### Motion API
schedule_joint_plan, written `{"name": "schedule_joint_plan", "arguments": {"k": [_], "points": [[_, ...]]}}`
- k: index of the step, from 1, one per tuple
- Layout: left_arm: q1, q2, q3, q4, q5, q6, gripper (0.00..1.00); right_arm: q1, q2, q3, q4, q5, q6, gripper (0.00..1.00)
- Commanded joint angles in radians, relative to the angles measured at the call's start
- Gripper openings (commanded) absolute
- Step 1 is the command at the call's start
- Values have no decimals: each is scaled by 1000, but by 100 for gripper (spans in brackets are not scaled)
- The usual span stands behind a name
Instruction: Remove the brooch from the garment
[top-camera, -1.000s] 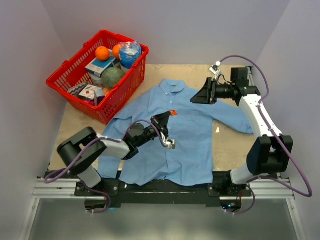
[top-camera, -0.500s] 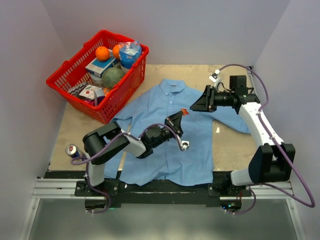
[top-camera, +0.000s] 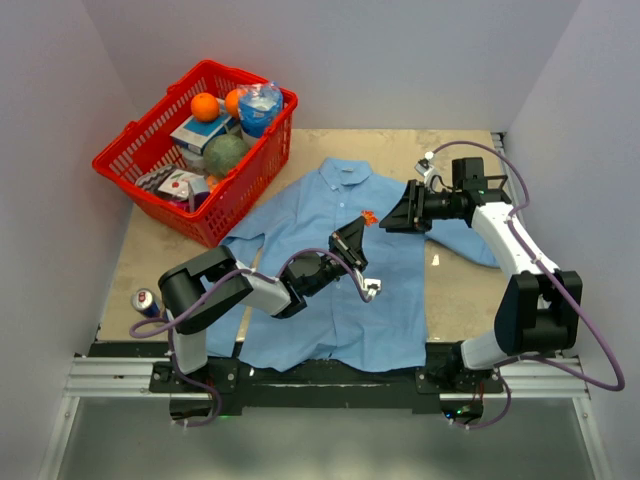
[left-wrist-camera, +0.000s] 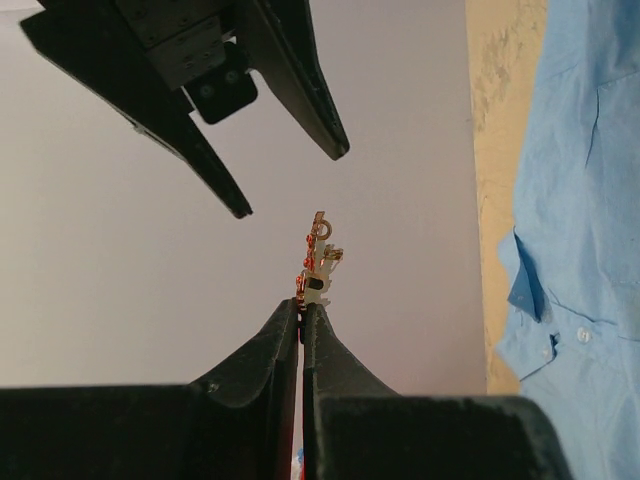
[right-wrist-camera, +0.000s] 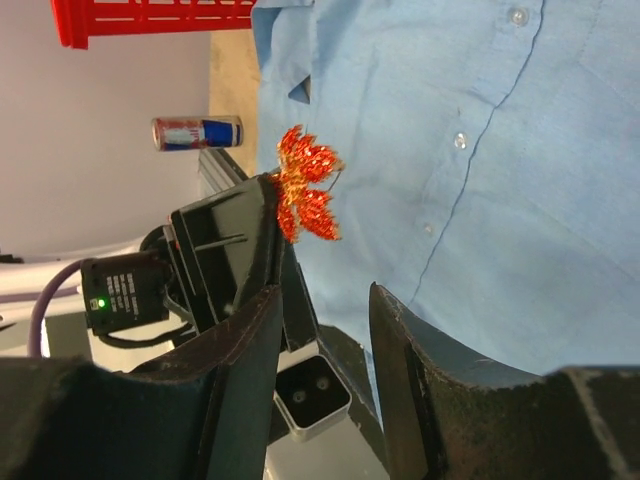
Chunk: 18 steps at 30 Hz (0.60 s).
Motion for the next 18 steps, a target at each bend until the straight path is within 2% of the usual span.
{"name": "schedule_joint_plan", "arguments": {"k": [1, 6, 18], "points": [[-2, -40, 15, 641, 1, 17, 0, -4, 11, -7, 75, -57, 74, 43], [-2, -39, 18, 639, 6, 2, 0, -4, 40, -55, 258, -148, 246, 40], [-3, -28, 32, 639, -6, -12, 0, -4, 67, -70, 298, -160, 273, 37]]}}
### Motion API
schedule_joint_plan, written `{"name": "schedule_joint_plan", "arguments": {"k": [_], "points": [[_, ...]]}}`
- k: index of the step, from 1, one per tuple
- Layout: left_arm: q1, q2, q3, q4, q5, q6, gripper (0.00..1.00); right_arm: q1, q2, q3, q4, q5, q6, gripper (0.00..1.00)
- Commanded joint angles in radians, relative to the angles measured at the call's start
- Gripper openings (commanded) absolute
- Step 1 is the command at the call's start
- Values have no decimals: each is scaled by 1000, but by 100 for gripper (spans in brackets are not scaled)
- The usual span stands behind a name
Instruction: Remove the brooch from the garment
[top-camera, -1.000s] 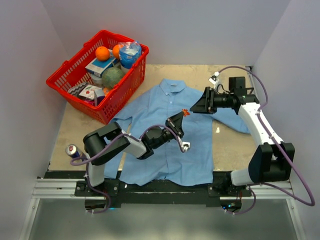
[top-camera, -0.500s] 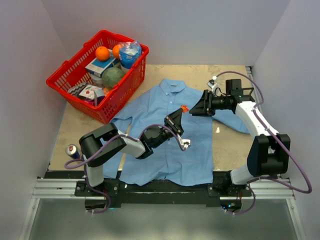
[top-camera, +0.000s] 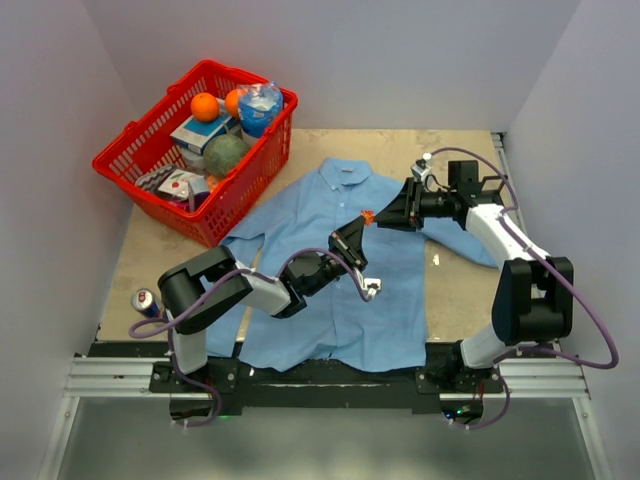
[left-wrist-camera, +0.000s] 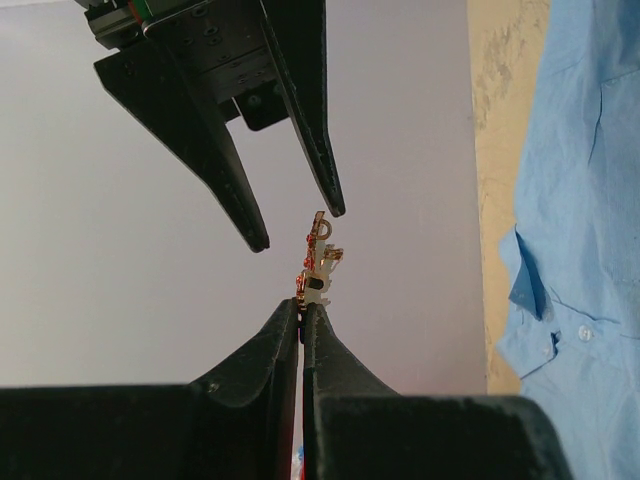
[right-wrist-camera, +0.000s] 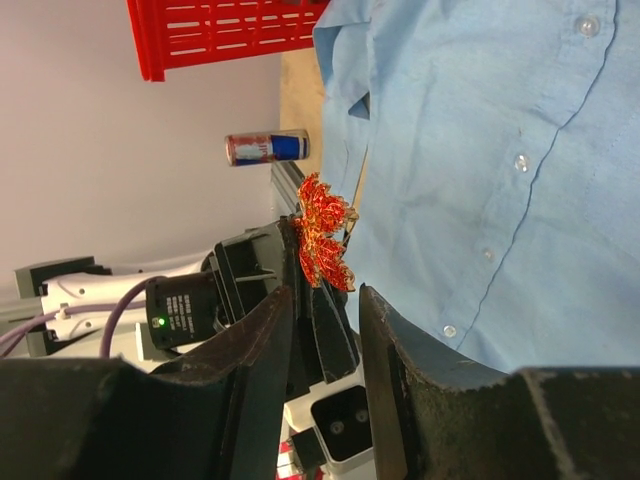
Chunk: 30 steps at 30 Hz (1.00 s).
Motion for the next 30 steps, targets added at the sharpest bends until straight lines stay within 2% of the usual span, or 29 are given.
{"name": "schedule_joint_plan", "arguments": {"k": [1, 12, 22, 26, 30], "points": [[-3, -24, 32, 641, -3, -12, 0, -4, -6, -13, 55, -34, 29, 36], [-5, -21, 41, 641, -20, -41, 0, -2, 20, -54, 187, -77, 154, 34], [-6, -20, 41, 641, -31, -56, 0, -2, 33, -56, 228, -96, 182, 29], [-6, -21, 41, 639, -34, -58, 0, -1, 37, -63, 294, -107, 228, 28], [-8, -21, 41, 641, -34, -62, 0, -2, 40, -56, 297, -113, 227, 23]]}}
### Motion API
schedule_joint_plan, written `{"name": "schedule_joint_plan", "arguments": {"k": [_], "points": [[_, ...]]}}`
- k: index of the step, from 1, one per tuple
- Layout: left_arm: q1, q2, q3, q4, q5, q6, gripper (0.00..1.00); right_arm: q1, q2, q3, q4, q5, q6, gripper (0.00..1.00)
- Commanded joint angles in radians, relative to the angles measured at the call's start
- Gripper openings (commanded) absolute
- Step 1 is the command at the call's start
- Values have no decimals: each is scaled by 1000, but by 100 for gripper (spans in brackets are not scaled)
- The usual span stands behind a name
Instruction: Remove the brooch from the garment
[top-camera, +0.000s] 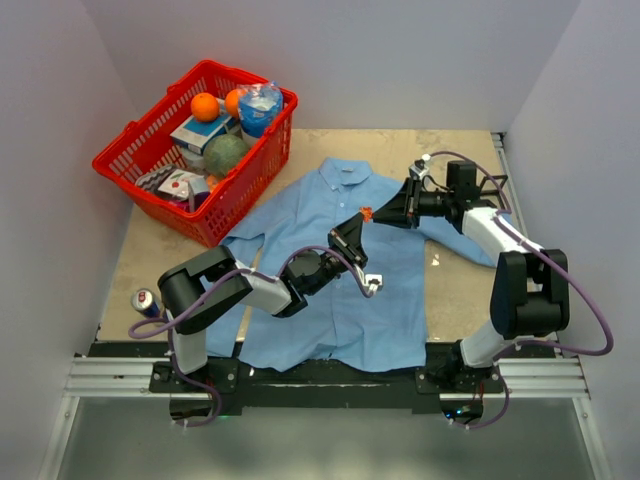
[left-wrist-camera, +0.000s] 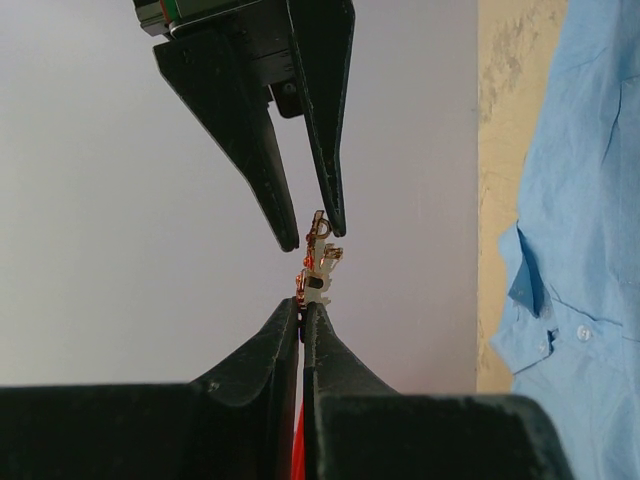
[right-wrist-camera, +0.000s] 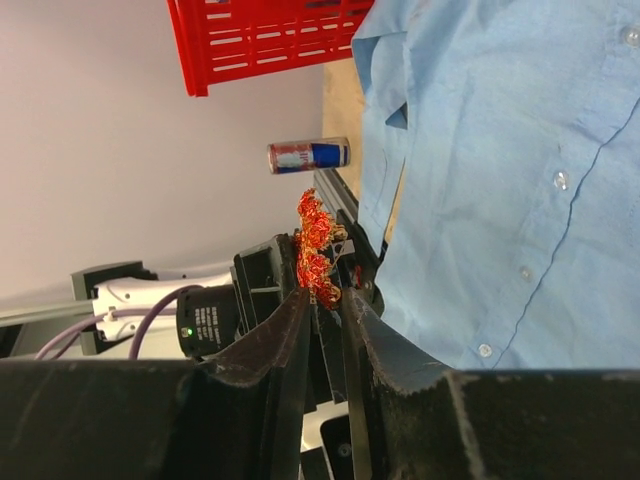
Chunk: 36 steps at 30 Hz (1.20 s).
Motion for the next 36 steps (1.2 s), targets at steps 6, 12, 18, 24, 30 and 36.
{"name": "schedule_joint_plan", "arguments": {"k": [6, 12, 18, 24, 30, 36], "points": [[-9, -20, 32, 632, -5, -29, 0, -2, -6, -8, 98, -44, 43, 17], [-10, -18, 30, 631, -37, -56, 3, -4, -14, -8, 150, -44, 18, 0], [-10, -17, 22, 632, -72, -84, 32, -5, -9, 41, 142, -30, -20, 0], [-10, -20, 21, 632, -88, -96, 49, -18, 1, 87, 131, -19, -40, 0], [-5, -37, 0, 632, -198, -142, 57, -96, -9, 146, 68, 66, -124, 0], [4, -66, -42, 619, -233, -165, 58, -223, -120, 78, 154, 289, -215, 0]]}}
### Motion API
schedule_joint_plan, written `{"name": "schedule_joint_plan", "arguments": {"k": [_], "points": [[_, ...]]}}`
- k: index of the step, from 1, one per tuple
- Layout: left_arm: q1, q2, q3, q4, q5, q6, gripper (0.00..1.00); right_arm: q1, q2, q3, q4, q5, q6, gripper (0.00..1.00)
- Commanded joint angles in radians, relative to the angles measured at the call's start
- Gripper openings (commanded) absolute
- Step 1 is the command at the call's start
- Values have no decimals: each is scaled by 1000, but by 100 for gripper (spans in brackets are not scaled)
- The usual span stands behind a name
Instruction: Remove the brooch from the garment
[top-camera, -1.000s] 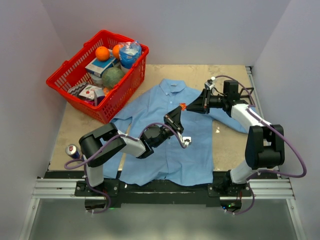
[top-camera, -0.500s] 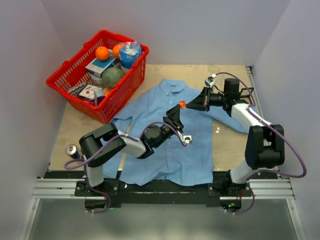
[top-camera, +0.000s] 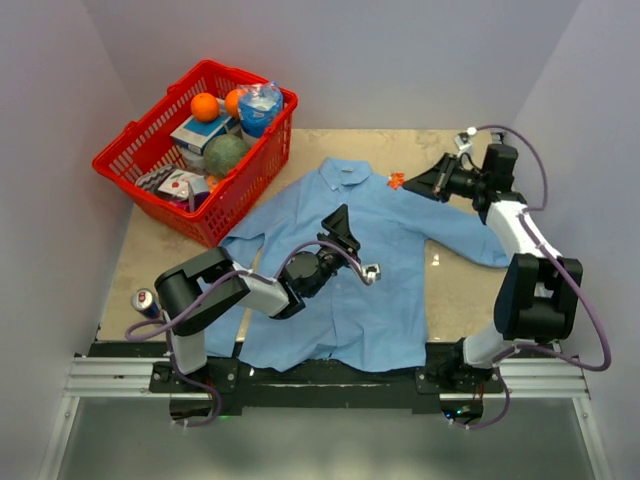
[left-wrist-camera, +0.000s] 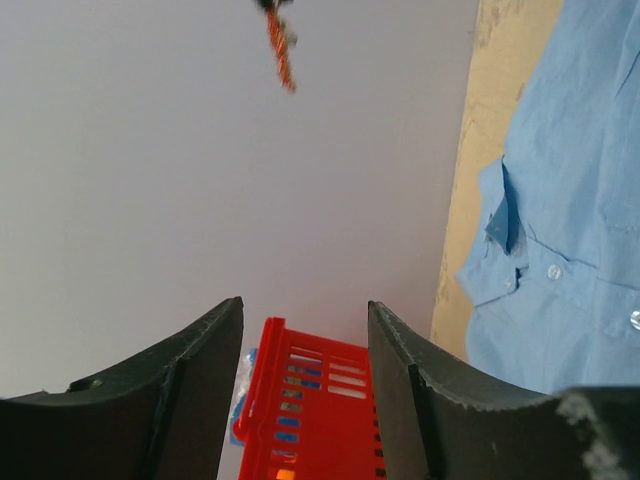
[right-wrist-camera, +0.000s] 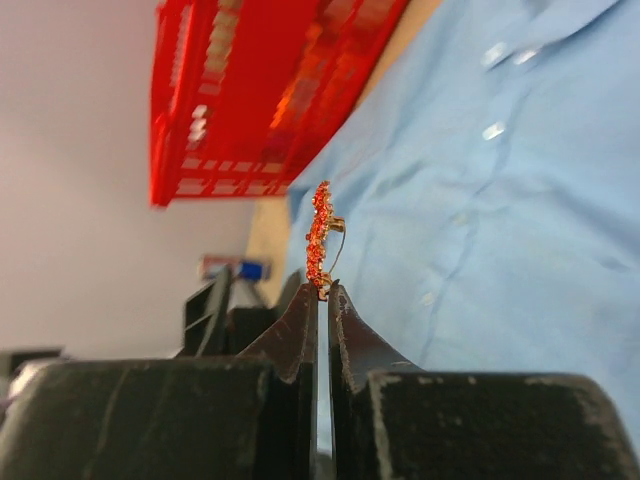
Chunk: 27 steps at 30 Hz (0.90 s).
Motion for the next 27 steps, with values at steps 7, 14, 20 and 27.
{"name": "schedule_joint_plan", "arguments": {"k": [7, 14, 20, 27], "points": [[9, -38, -25, 602, -72, -71, 57, -212, -266, -174, 73, 483, -187, 0], [9, -22, -42, 613, -95, -97, 57, -263, -335, -240, 51, 781, -206, 0], [9, -12, -68, 619, -132, -134, 57, -289, -266, -265, 108, 904, -189, 0], [9, -8, -90, 619, -190, -165, 56, -318, -160, -245, 171, 1034, -207, 0]]}}
